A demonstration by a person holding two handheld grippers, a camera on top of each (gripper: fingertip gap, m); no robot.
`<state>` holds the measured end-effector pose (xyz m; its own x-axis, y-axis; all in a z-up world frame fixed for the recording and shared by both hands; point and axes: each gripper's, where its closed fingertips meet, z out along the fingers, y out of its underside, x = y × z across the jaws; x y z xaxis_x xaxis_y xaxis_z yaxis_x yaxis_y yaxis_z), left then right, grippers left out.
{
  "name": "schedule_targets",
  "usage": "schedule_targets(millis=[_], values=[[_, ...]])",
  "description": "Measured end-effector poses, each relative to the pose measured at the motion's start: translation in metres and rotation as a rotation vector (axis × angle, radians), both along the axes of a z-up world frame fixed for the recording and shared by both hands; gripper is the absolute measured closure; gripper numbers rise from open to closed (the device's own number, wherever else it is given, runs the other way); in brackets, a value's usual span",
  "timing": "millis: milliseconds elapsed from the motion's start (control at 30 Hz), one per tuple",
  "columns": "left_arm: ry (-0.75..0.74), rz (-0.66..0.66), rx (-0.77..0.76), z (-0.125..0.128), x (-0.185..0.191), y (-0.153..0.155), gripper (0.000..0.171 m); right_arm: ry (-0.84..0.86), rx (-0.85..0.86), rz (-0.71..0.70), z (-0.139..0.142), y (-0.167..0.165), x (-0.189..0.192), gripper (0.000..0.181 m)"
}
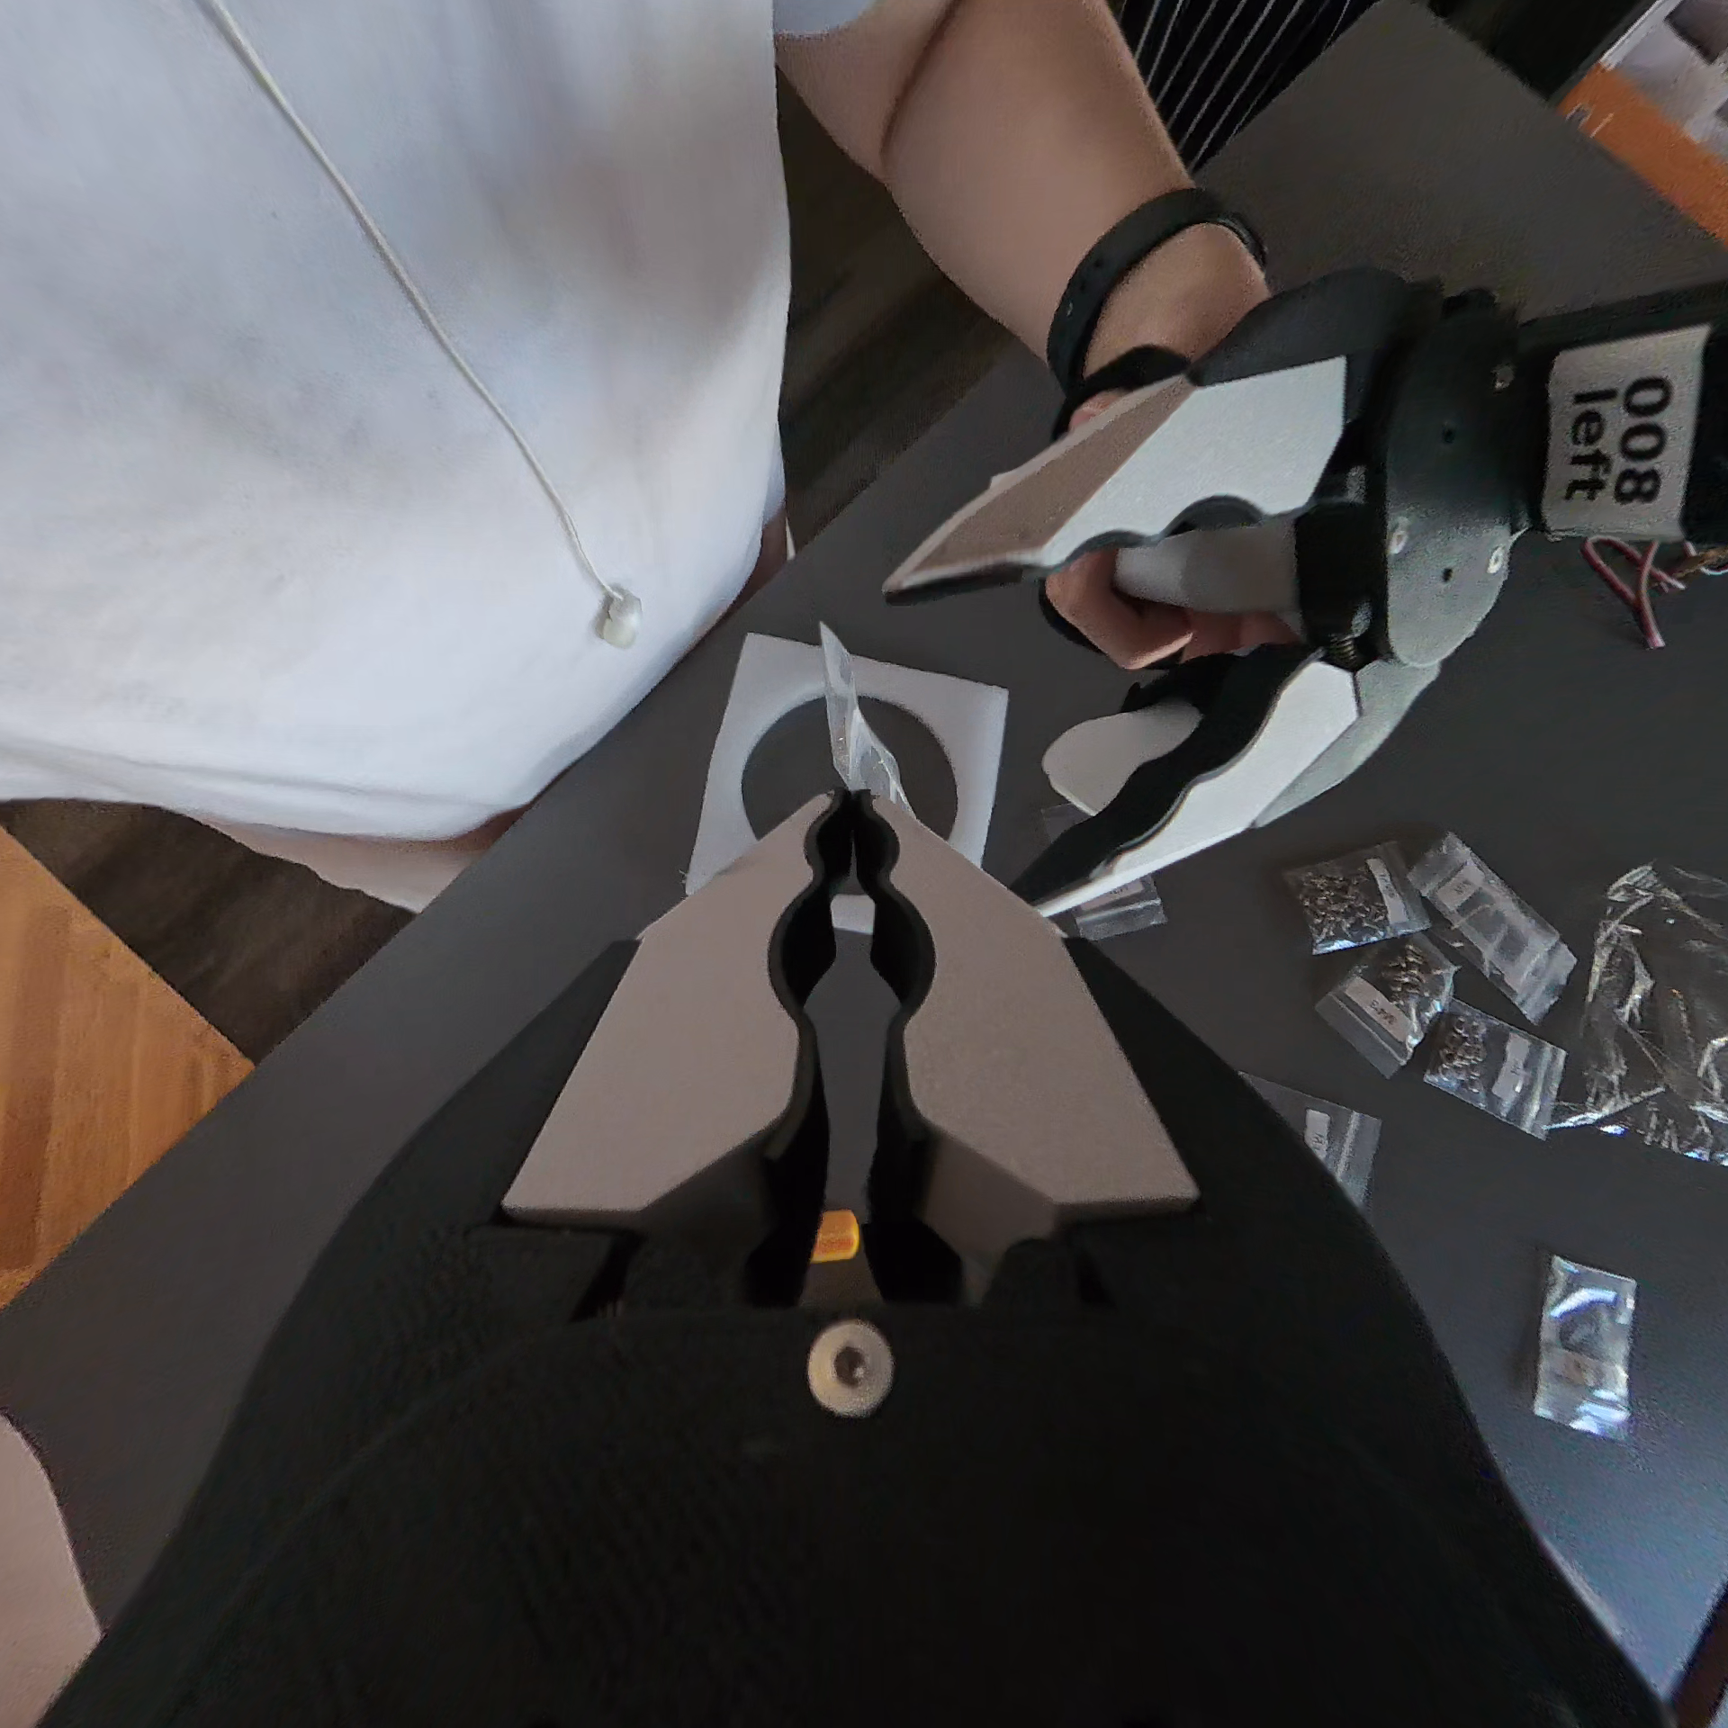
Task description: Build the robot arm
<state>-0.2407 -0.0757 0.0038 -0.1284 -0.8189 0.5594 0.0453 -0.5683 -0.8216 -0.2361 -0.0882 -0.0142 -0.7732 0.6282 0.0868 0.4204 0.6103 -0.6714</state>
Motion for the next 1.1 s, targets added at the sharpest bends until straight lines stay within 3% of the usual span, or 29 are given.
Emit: schedule_targets(millis=[300, 567, 867, 1100], values=[[-0.021, -0.040, 0.083, -0.012, 0.013, -0.019, 0.132, -0.095, 0.132, 0.038, -0.005, -0.008, -0.005, 0.181], [-0.036, 0.025, 0.121, -0.017, 0.004, -0.015, 0.146, -0.127, 0.185, 0.005, -0.011, -0.010, -0.005, 0.181], [0.000, 0.040, 0.114, -0.031, 0.002, -0.009, 0.136, -0.131, 0.279, -0.058, -0.022, 0.001, -0.009, 0.181], [-0.059, -0.035, 0.152, -0.031, 0.008, -0.021, 0.131, -0.071, 0.280, -0.080, -0.009, 0.001, -0.014, 0.181]])
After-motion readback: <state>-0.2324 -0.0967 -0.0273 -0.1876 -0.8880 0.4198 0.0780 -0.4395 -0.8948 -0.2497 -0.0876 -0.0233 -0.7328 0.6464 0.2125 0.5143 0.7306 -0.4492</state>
